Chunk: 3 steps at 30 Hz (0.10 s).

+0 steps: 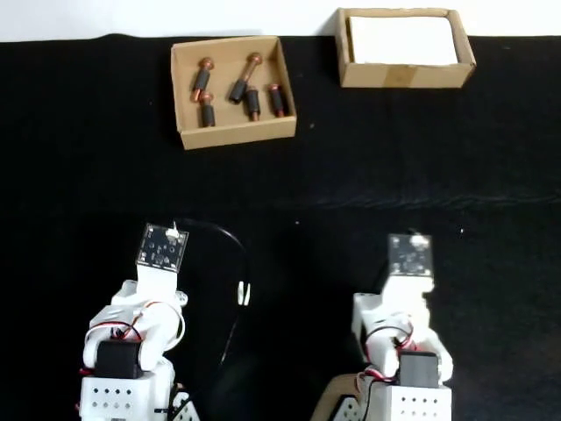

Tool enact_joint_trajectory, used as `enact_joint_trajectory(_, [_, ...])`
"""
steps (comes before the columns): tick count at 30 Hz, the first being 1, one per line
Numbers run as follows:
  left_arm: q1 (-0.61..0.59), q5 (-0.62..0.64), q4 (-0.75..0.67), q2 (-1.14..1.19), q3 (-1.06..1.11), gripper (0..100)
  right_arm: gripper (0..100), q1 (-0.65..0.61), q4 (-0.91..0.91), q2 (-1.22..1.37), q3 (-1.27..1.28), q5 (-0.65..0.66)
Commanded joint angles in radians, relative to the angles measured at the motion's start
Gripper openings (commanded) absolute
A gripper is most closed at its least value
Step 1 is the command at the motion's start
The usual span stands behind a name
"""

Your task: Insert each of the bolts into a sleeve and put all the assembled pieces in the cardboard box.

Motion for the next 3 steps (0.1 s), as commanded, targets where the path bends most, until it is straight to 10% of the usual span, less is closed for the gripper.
enact_joint_trajectory(1, [0.008, -0.008, 0.002, -0.002, 0.018, 1, 0.6, 0.027, 0.007, -0.002, 0.127, -0.002])
enact_joint_trajectory(3, [0.008, -0.008, 0.002, -0.002, 0.018, 1, 0.6, 0.027, 0.007, -0.001, 0.127, -0.002])
